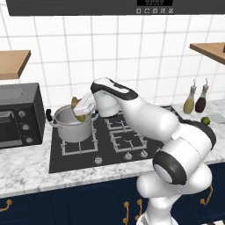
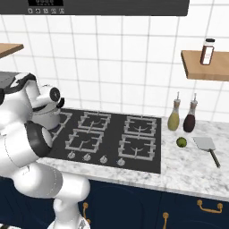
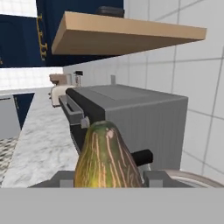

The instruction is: Put the cucumber and lime in the pot. Retrieve the spatula and lightly stir the vegetables in the pot.

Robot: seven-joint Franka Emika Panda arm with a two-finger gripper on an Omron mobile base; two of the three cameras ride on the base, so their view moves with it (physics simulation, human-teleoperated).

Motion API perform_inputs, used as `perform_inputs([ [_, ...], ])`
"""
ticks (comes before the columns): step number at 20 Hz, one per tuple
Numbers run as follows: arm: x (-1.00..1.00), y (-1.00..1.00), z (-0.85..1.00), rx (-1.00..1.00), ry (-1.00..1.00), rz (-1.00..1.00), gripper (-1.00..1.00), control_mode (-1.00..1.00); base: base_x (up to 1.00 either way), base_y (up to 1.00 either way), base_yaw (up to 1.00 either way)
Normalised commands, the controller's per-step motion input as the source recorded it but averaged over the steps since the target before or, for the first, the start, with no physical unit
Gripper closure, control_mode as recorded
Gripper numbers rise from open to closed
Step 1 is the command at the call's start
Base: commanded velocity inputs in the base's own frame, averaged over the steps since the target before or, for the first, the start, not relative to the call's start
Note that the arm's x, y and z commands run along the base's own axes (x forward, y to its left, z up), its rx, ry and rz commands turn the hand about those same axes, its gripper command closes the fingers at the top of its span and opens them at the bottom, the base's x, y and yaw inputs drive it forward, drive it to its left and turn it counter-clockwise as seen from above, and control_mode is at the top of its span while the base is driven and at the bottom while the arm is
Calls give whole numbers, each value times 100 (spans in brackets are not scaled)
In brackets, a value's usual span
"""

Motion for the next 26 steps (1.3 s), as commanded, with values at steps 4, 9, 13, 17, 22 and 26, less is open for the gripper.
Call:
perform_inputs([
  [4, 10, 7, -28, 0, -1, -1, 100, -100, 0, 0, 0],
  [9, 25, 18, -17, -1, -1, -1, 100, -100, 0, 0, 0],
  [13, 11, 13, 29, 0, -18, 0, 100, -100, 0, 0, 0],
  [17, 36, 20, -11, 0, -7, 0, 100, -100, 0, 0, 0],
  [22, 46, 23, -54, 0, 0, 0, 100, -100, 0, 0, 0],
  [26, 34, 14, -54, -1, 1, 0, 100, -100, 0, 0, 0],
])
